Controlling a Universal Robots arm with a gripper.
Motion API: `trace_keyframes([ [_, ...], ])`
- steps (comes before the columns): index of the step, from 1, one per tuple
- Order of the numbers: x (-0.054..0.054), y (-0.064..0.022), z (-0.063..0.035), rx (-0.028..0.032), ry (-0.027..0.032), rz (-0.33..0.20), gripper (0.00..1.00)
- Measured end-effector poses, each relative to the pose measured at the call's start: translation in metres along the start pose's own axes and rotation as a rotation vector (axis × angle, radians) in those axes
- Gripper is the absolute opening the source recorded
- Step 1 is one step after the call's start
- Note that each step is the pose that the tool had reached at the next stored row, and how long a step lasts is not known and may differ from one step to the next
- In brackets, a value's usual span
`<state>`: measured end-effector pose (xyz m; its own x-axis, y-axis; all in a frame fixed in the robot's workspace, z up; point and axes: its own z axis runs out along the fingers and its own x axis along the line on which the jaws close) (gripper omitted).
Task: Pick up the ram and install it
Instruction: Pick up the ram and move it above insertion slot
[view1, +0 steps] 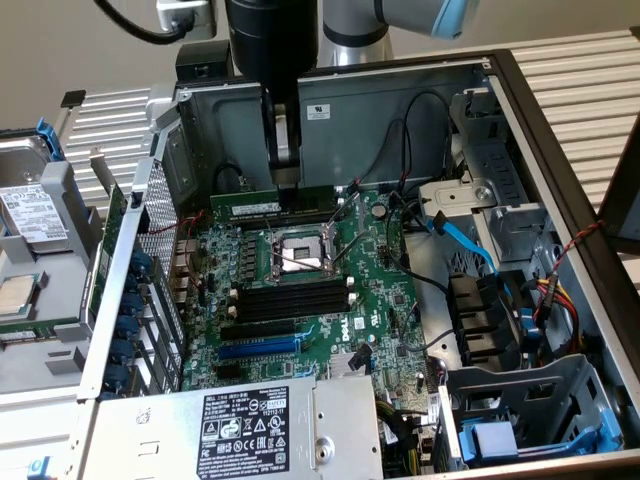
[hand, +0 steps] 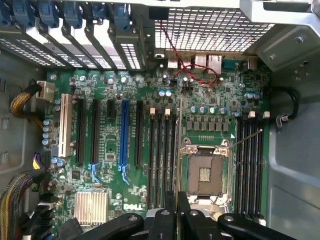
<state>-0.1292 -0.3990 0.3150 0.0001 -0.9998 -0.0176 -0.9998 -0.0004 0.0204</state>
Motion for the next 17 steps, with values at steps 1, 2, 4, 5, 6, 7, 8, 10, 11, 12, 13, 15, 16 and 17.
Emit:
trace_keyframes([
  [1,0.000,-0.0001,0.0018,0.0000,-0.0002,0.000,0.13],
  [2,0.000,-0.0002,0.0036,-0.0001,-0.0005,0.000,0.13],
  [4,0.002,-0.0003,0.0072,0.0000,-0.0038,0.000,0.13],
  [5,0.003,-0.0003,0.0090,0.0000,-0.0061,0.000,0.13],
  [6,0.004,-0.0004,0.0109,0.0001,-0.0076,0.000,0.13],
  [7,0.004,-0.0003,0.0126,0.0002,-0.0079,0.001,0.13],
  [8,0.004,-0.0004,0.0144,0.0001,-0.0079,0.001,0.13],
  [10,0.005,-0.0006,0.0181,0.0002,-0.0080,0.001,0.13],
  [11,0.005,-0.0006,0.0199,0.0001,-0.0079,0.001,0.13],
  [12,0.005,-0.0008,0.0216,0.0001,-0.0078,0.001,0.13],
  [13,0.006,-0.0011,0.0230,0.0001,-0.0079,0.001,0.13],
  [15,0.006,-0.0014,0.0251,0.0003,-0.0081,0.001,0.13],
  [16,0.006,-0.0016,0.0258,0.0002,-0.0080,0.001,0.13],
  [17,0.006,-0.0019,0.0261,0.0001,-0.0079,0.001,0.13],
])
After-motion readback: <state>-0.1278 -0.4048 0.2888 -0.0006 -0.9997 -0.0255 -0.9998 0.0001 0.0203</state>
